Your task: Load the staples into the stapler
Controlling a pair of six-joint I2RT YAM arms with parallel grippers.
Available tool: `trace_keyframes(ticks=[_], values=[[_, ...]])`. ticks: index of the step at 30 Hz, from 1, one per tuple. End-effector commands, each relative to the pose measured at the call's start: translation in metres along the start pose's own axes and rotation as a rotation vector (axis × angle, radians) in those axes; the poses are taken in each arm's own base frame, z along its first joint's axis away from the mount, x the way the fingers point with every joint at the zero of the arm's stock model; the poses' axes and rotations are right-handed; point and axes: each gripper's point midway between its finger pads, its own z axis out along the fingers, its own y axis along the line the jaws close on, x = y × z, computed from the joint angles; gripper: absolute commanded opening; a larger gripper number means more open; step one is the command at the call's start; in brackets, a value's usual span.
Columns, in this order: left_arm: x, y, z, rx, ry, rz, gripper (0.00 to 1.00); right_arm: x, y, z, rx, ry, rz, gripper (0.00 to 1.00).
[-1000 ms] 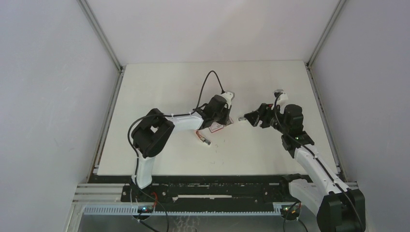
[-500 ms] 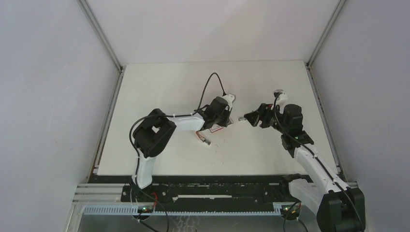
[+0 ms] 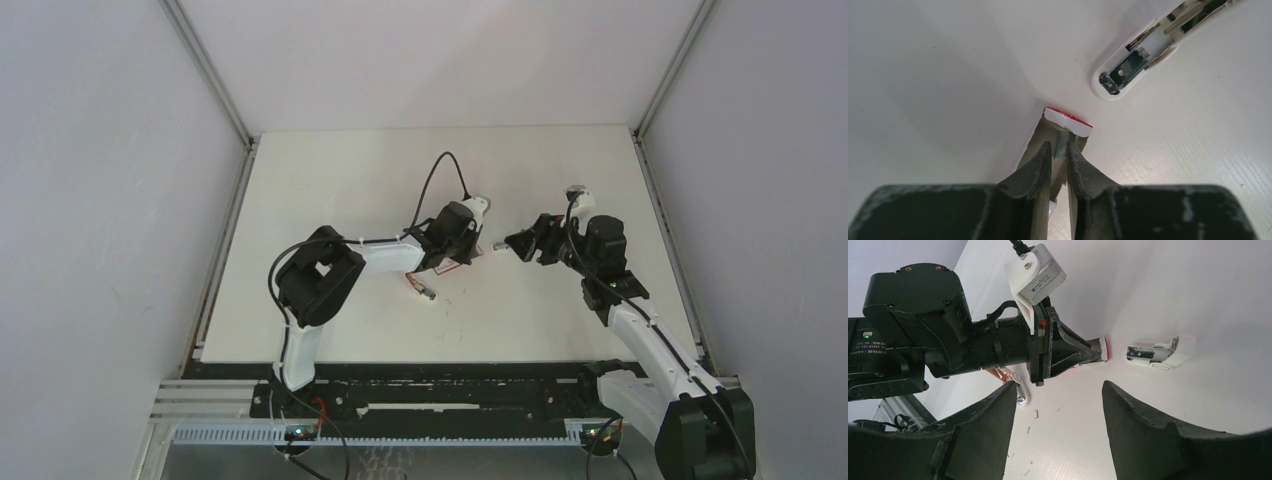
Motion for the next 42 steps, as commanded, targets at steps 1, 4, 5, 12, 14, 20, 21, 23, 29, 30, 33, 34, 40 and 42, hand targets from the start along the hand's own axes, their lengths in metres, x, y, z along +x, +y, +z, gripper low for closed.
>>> trace_keyframes(ticks=[1, 4, 5, 12, 14, 20, 21, 23, 29, 30, 33, 34, 40, 42], values=[[-0.027, -0.006, 0.0, 0.0, -0.068, 0.028, 0.2, -0.009, 0.006, 0.001, -0.018, -0.033, -0.013, 0.63], [-0.026, -0.004, 0.001, -0.008, -0.063, 0.037, 0.17, -0.009, 0.005, 0.001, -0.018, -0.032, -0.013, 0.63], [-0.026, -0.005, 0.002, -0.008, -0.061, 0.043, 0.17, -0.008, 0.005, 0.002, -0.018, -0.031, -0.012, 0.63], [-0.021, -0.005, 0.004, -0.033, -0.041, 0.089, 0.14, -0.008, 0.005, 0.002, -0.019, -0.03, -0.012, 0.63], [-0.019, -0.005, 0.004, -0.042, -0.035, 0.1, 0.13, -0.008, 0.005, 0.002, -0.018, -0.03, -0.012, 0.63], [-0.013, -0.01, 0.009, -0.036, -0.007, 0.13, 0.05, -0.008, 0.005, 0.002, -0.017, -0.029, -0.012, 0.62], [-0.012, -0.01, 0.01, -0.04, -0.002, 0.133, 0.03, -0.008, 0.005, 0.001, -0.017, -0.029, -0.014, 0.62], [-0.01, -0.009, 0.011, -0.052, 0.003, 0.138, 0.0, -0.008, 0.005, 0.001, -0.015, -0.031, -0.016, 0.62], [-0.03, -0.003, -0.005, -0.113, -0.11, 0.101, 0.0, -0.008, 0.004, 0.001, -0.01, -0.032, -0.018, 0.62], [-0.035, -0.002, -0.01, -0.117, -0.137, 0.081, 0.0, -0.008, 0.004, 0.001, -0.01, -0.032, -0.019, 0.62], [-0.05, -0.002, -0.027, -0.124, -0.214, 0.006, 0.0, -0.008, 0.003, 0.0, -0.006, -0.033, -0.021, 0.62], [-0.056, -0.003, -0.031, -0.118, -0.241, -0.016, 0.0, -0.008, 0.003, 0.0, -0.004, -0.034, -0.022, 0.62], [-0.068, -0.012, -0.046, -0.061, -0.304, -0.116, 0.0, -0.008, 0.003, 0.0, -0.003, -0.036, -0.023, 0.61], [-0.067, -0.01, -0.05, -0.051, -0.316, -0.138, 0.0, -0.01, 0.003, 0.0, 0.0, -0.04, -0.026, 0.61]])
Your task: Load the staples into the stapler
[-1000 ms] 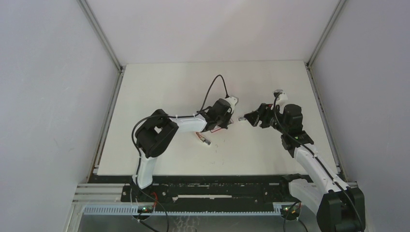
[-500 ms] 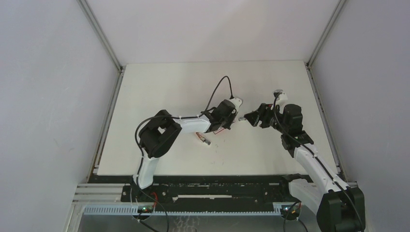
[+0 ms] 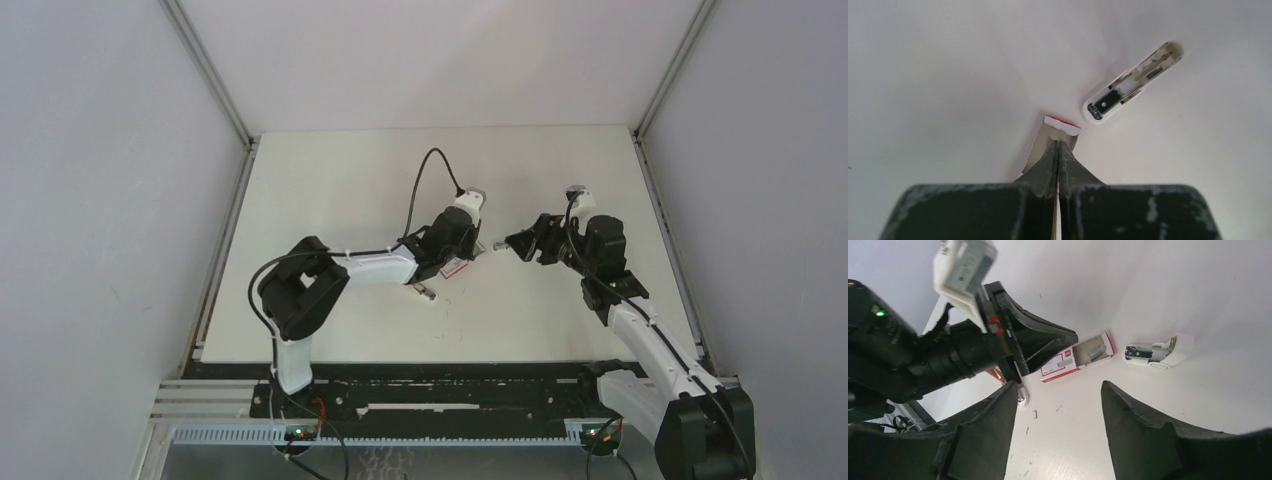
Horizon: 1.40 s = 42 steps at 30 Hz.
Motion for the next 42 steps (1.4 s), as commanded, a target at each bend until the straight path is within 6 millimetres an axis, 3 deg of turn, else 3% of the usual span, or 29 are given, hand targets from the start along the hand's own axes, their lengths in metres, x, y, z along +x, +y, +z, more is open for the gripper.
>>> trace_keyframes(ticks=[1, 3, 9, 16, 27, 42], values=[[-0.036, -0.004, -0.018, 0.039, -0.123, -0.12, 0.0, -0.01, 0.004, -0.001, -0.006, -0.044, -0.028, 0.61], [-0.031, -0.002, -0.014, 0.058, -0.097, -0.122, 0.0, -0.009, 0.004, -0.001, -0.006, -0.043, -0.026, 0.61], [-0.01, -0.006, 0.003, 0.081, -0.01, -0.044, 0.19, -0.01, 0.005, -0.002, -0.011, -0.044, -0.026, 0.61], [0.005, -0.007, 0.015, 0.051, 0.044, 0.023, 0.32, -0.01, 0.005, -0.001, -0.012, -0.045, -0.025, 0.61], [0.008, -0.004, 0.022, 0.018, 0.054, 0.061, 0.4, -0.009, 0.005, -0.001, -0.015, -0.041, -0.022, 0.61], [0.01, -0.008, 0.026, 0.024, 0.06, 0.069, 0.4, -0.008, 0.006, 0.0, -0.019, -0.037, -0.018, 0.61]])
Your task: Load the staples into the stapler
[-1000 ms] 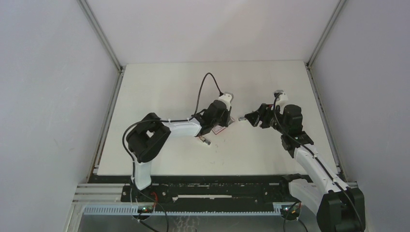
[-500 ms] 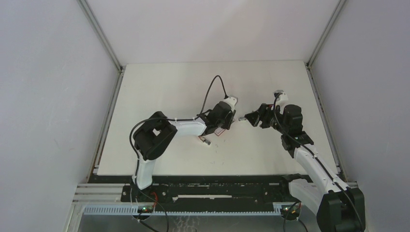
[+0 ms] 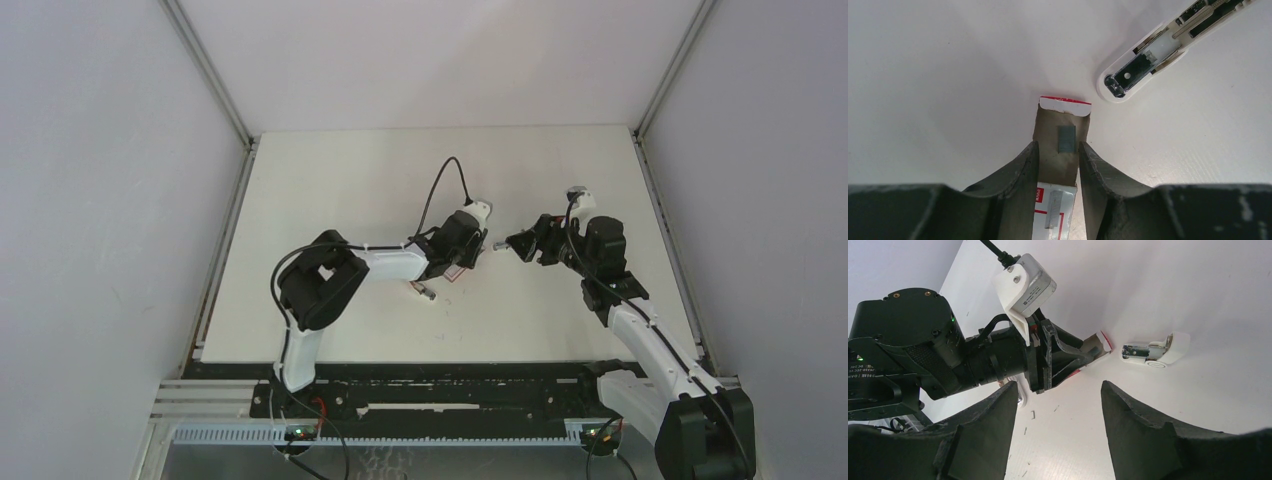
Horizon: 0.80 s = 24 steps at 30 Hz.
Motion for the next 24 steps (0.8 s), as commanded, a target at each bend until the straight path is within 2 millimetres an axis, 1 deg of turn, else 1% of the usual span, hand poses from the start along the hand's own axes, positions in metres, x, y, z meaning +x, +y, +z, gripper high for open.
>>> trace_keyframes(ticks=[1, 4, 8, 13, 17, 19, 21, 24], values=[[-0.029, -0.012, 0.002, 0.021, -0.065, 0.018, 0.4, -0.009, 0.008, 0.001, -0.032, -0.033, -0.018, 0.61], [-0.027, -0.011, 0.003, 0.015, -0.06, 0.027, 0.39, -0.009, 0.009, 0.001, -0.033, -0.031, -0.018, 0.61], [-0.024, -0.01, 0.006, 0.006, -0.049, 0.036, 0.33, -0.009, 0.008, 0.001, -0.032, -0.033, -0.018, 0.61], [-0.021, -0.008, 0.008, -0.006, -0.037, 0.04, 0.28, -0.009, 0.008, 0.0, -0.031, -0.034, -0.02, 0.61], [-0.019, -0.009, 0.01, 0.0, -0.029, 0.041, 0.27, -0.009, 0.009, 0.0, -0.033, -0.034, -0.019, 0.61], [-0.017, -0.011, 0.011, 0.006, -0.023, 0.041, 0.24, -0.009, 0.009, 0.0, -0.031, -0.034, -0.019, 0.61], [-0.017, -0.011, 0.009, 0.007, -0.024, 0.03, 0.2, -0.01, 0.009, -0.001, -0.03, -0.038, -0.022, 0.61], [-0.025, -0.012, -0.001, 0.018, -0.051, -0.006, 0.19, -0.012, 0.011, -0.003, -0.034, -0.046, -0.026, 0.61]])
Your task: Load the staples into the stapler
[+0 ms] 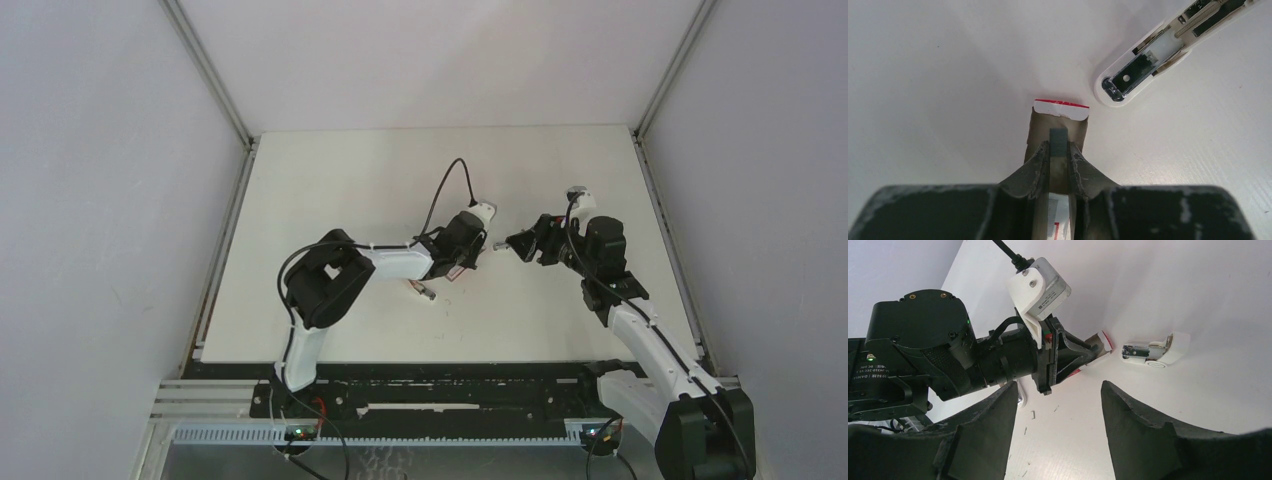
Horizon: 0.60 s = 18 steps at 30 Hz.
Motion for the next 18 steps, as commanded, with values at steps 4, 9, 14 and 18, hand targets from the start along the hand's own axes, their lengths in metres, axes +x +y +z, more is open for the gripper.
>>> trace_keyframes(ticks=[4, 9, 14, 18], values=[[-0.053, -0.011, -0.035, 0.063, -0.14, -0.093, 0.17, -0.019, 0.016, -0.009, -0.046, -0.072, -0.036, 0.61], [-0.081, -0.013, -0.07, 0.124, -0.216, -0.158, 0.16, -0.026, 0.021, -0.017, -0.062, -0.099, -0.036, 0.62], [-0.095, -0.015, -0.116, 0.235, -0.297, -0.243, 0.15, -0.024, 0.029, -0.022, -0.099, -0.086, -0.028, 0.62], [-0.097, -0.022, -0.156, 0.366, -0.333, -0.29, 0.16, -0.024, 0.051, -0.029, -0.214, -0.066, -0.001, 0.62]])
